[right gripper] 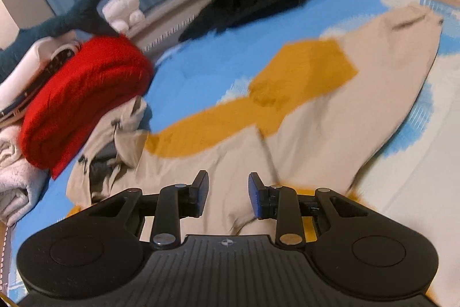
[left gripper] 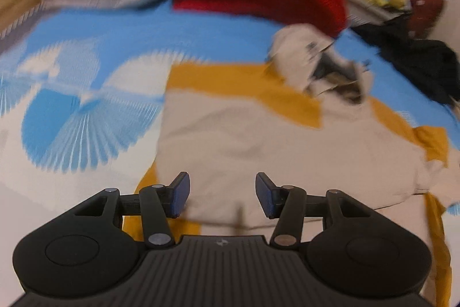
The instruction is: Fold large clothes
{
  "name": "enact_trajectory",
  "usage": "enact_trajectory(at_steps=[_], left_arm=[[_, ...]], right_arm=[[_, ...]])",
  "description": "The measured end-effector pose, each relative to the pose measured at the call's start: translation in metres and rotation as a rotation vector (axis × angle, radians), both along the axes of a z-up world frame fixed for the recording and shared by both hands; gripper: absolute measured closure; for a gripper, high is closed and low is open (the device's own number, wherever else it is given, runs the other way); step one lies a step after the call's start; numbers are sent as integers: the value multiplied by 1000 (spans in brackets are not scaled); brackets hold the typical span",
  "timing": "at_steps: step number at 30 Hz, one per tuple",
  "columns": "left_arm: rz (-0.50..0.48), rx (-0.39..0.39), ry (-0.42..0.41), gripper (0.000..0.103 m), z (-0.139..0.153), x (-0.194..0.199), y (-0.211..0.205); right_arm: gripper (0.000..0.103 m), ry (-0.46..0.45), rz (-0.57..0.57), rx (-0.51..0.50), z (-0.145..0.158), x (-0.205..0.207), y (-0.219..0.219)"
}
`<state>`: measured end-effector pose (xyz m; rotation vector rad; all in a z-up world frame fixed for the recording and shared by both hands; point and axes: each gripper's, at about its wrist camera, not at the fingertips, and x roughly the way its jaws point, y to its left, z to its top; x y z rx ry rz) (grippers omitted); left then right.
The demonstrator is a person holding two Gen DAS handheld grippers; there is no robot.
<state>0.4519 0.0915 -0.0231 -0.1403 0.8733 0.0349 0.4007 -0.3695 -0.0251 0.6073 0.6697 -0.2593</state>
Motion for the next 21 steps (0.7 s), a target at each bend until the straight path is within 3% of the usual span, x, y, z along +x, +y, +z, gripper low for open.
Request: enact_trajectory(at_steps=[9, 16, 21], left_arm=[[-142, 48, -69, 47, 12, -30, -48], [-175, 65, -69, 47, 2, -31, -65], [-196, 81, -66, 47, -4, -28, -73]], right_arm=[[70, -112, -146, -112, 15, -53, -107], [71, -147, -270, -74, 3, -82, -197], [71, -135, -345, 78, -30, -83, -249]])
